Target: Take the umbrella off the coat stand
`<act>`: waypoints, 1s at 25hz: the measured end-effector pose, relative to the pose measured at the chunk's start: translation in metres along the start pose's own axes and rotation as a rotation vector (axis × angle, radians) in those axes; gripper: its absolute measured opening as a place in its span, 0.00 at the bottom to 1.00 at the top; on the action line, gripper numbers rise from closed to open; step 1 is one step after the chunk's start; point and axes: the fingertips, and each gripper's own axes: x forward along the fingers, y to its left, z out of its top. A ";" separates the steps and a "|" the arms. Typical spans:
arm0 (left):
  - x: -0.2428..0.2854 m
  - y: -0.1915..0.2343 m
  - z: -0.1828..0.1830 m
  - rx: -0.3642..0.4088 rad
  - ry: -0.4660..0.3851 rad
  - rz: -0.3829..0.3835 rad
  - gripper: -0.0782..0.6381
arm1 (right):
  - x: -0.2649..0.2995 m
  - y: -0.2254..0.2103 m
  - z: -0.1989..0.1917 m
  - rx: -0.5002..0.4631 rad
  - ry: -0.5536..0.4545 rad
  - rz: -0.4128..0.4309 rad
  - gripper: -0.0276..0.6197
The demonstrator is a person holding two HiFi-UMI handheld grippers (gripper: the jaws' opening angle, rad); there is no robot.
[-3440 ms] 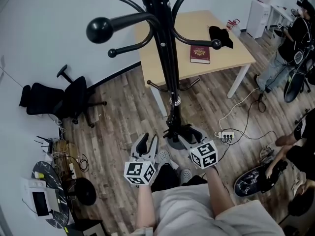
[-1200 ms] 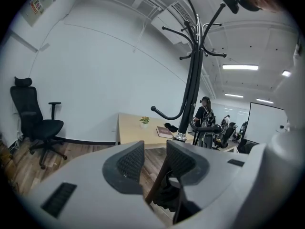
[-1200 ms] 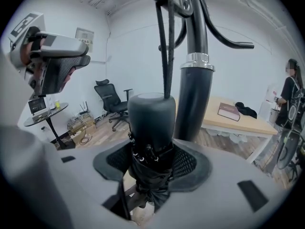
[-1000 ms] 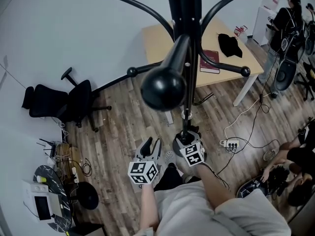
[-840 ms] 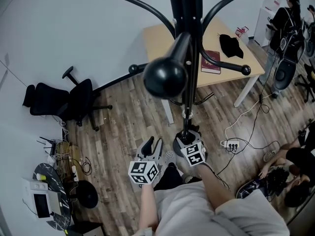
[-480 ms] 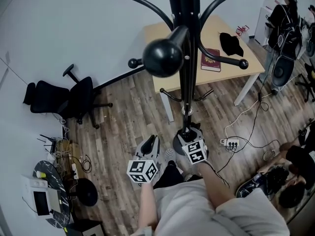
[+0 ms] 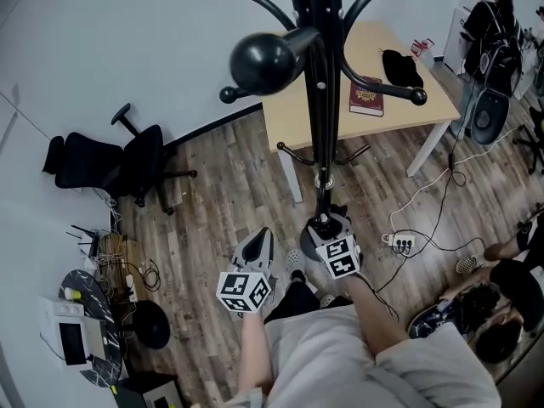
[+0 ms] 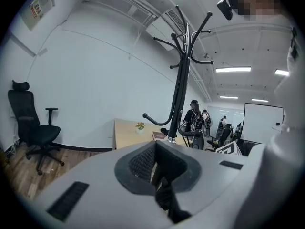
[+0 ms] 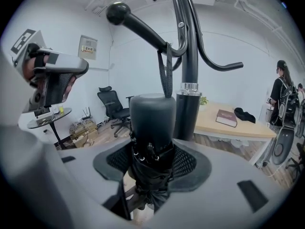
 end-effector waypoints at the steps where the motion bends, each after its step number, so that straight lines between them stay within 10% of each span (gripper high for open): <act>1: -0.001 -0.001 0.001 0.001 -0.005 0.003 0.14 | -0.002 0.001 0.000 -0.004 0.000 0.002 0.40; 25: -0.036 0.003 -0.015 -0.034 -0.008 0.075 0.14 | -0.029 0.014 0.034 -0.022 -0.068 0.017 0.40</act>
